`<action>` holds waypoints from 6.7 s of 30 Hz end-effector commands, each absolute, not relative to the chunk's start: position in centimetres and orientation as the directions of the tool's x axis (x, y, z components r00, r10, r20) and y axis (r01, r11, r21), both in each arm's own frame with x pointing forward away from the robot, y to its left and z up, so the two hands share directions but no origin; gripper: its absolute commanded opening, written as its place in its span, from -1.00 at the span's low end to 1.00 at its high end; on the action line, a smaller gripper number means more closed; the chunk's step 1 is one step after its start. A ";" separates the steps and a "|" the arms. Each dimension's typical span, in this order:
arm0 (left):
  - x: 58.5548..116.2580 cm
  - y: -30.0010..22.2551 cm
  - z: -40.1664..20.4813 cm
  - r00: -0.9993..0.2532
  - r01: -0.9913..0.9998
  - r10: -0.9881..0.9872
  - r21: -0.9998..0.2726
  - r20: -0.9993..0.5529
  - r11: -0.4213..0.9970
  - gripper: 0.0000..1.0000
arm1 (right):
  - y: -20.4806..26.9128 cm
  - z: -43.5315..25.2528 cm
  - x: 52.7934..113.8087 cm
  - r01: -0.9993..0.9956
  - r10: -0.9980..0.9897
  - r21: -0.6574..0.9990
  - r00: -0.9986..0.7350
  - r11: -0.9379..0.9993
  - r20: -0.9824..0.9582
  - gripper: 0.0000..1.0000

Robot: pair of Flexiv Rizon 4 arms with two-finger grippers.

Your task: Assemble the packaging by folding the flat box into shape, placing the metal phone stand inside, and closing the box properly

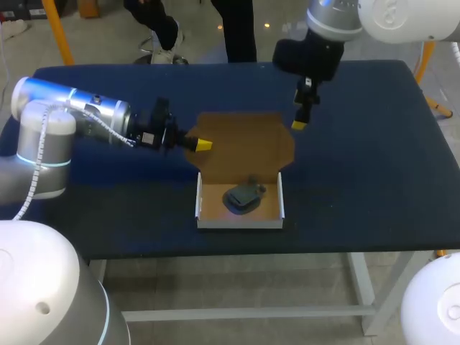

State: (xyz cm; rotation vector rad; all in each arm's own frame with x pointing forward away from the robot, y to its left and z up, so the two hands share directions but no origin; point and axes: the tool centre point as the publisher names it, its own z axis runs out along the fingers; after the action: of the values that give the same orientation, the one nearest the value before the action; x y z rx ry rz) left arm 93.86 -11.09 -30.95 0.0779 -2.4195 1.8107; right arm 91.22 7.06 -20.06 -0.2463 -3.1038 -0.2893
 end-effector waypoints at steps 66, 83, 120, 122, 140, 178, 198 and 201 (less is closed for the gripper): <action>91.2 -10.9 -30.5 -0.994 0.101 0.002 -0.954 -0.105 0.282 -1.00 | 13.2 -18.7 94.1 0.018 0.027 0.183 -0.998 0.983 -0.048 -0.02; 91.2 -10.9 -30.5 -0.994 0.101 0.002 -0.954 -0.105 0.282 -1.00 | 16.5 -20.4 94.9 -0.102 -0.095 0.125 -0.994 0.987 -0.058 -0.04; 91.2 -10.9 -30.5 -0.994 0.101 0.002 -0.954 -0.105 0.282 -1.00 | 19.0 -22.3 91.4 -0.183 -0.178 0.110 -0.982 0.977 -0.054 -0.06; 91.2 -10.9 -30.5 -0.994 0.101 0.002 -0.954 -0.105 0.282 -1.00 | 19.0 -22.4 91.1 -0.184 -0.179 0.110 -0.982 0.977 -0.053 -0.05; 91.2 -10.9 -30.5 -0.994 0.101 0.002 -0.954 -0.105 0.282 -1.00 | 19.1 -23.8 90.1 -0.185 -0.182 0.107 -0.983 0.977 -0.035 0.18; 91.2 -10.9 -30.5 -0.994 0.101 0.002 -0.954 -0.105 0.282 -1.00 | 19.0 -20.5 90.6 -0.187 -0.180 0.103 -0.981 0.977 -0.072 0.62; 91.2 -10.9 -30.5 -0.994 0.101 0.002 -0.954 -0.105 0.282 -1.00 | 19.9 -21.6 94.8 -0.157 -0.155 0.088 -0.987 0.984 -0.033 0.00; 91.2 -10.9 -30.5 -0.994 0.101 0.002 -0.954 -0.105 0.282 -1.00 | 20.0 -21.9 95.1 -0.158 -0.156 0.087 -0.987 0.984 -0.028 -0.01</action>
State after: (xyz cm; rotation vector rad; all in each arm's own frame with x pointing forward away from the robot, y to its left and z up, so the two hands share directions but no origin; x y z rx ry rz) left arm 91.26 -10.96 -30.46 -0.1018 -2.5825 1.9290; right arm 94.50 19.53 -21.83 0.2483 -3.1755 -0.1599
